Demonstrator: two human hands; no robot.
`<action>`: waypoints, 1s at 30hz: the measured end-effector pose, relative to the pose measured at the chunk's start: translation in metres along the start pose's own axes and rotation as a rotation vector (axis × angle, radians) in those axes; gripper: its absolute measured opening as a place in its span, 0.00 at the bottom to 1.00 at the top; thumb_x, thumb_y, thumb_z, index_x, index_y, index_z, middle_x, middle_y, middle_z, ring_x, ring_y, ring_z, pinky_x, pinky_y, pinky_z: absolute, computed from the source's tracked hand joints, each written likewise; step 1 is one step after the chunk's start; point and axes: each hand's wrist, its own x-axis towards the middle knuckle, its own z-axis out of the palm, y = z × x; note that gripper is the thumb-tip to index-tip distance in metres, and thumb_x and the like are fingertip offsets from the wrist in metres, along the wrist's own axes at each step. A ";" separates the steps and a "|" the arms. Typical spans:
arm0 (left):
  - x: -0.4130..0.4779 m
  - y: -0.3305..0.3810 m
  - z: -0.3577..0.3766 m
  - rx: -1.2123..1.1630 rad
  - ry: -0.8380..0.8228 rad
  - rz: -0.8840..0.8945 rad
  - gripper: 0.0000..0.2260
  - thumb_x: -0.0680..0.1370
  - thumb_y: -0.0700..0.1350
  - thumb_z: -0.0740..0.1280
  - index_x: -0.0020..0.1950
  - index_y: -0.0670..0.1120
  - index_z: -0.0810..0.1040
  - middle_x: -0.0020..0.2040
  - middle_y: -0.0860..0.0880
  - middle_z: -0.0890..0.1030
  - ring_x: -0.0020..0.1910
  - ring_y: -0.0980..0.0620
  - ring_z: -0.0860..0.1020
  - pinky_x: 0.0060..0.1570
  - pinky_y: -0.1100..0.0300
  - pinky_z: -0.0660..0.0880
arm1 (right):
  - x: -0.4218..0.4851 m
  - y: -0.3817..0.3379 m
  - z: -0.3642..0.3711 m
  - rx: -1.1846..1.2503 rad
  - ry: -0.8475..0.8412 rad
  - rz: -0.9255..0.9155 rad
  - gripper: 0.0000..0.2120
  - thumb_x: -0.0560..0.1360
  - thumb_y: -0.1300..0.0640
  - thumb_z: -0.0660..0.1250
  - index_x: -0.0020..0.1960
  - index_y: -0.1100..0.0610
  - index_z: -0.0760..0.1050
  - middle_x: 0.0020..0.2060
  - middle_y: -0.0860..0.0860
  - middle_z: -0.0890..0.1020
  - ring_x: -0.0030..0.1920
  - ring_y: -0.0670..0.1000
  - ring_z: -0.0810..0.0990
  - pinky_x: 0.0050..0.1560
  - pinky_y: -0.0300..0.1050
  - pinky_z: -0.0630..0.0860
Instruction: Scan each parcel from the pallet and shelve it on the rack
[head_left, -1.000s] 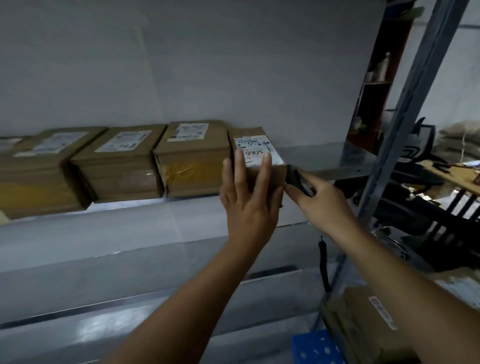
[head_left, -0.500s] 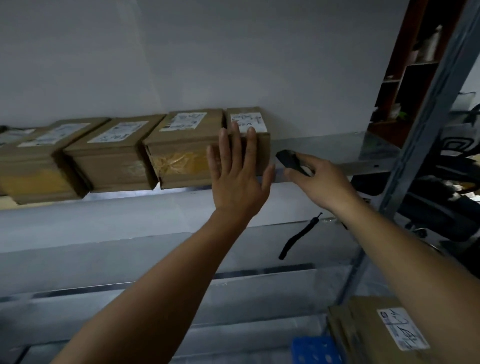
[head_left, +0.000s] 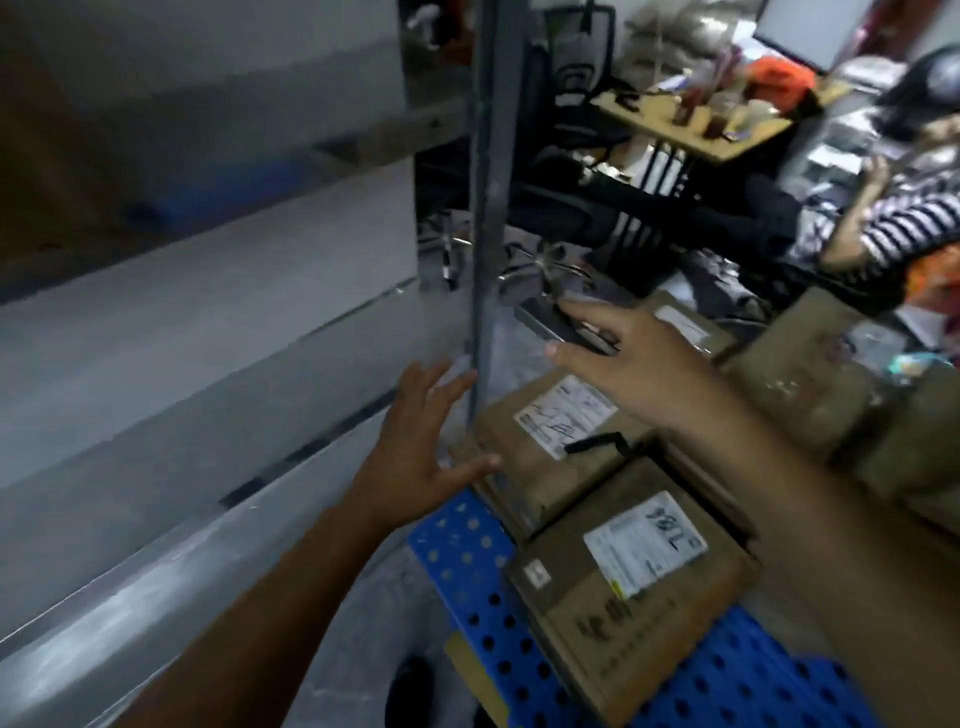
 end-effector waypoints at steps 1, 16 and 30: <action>0.003 -0.010 0.013 -0.067 -0.103 0.025 0.43 0.70 0.69 0.72 0.79 0.58 0.60 0.83 0.48 0.56 0.83 0.48 0.49 0.81 0.48 0.51 | -0.013 0.013 -0.003 -0.018 0.018 0.057 0.26 0.72 0.34 0.70 0.68 0.32 0.69 0.56 0.25 0.77 0.58 0.34 0.76 0.53 0.29 0.71; 0.039 -0.085 0.088 -0.329 -0.285 0.221 0.36 0.63 0.61 0.79 0.69 0.73 0.72 0.71 0.63 0.61 0.71 0.73 0.59 0.69 0.77 0.62 | -0.144 0.082 0.058 0.079 0.160 0.657 0.31 0.74 0.39 0.69 0.75 0.43 0.68 0.76 0.41 0.65 0.74 0.44 0.65 0.72 0.47 0.67; -0.049 -0.034 0.036 -0.247 0.137 0.194 0.34 0.66 0.50 0.84 0.69 0.48 0.79 0.72 0.45 0.65 0.74 0.49 0.69 0.72 0.61 0.70 | -0.223 0.066 0.063 0.211 0.239 0.608 0.32 0.73 0.35 0.69 0.75 0.39 0.67 0.70 0.37 0.71 0.66 0.43 0.73 0.57 0.36 0.71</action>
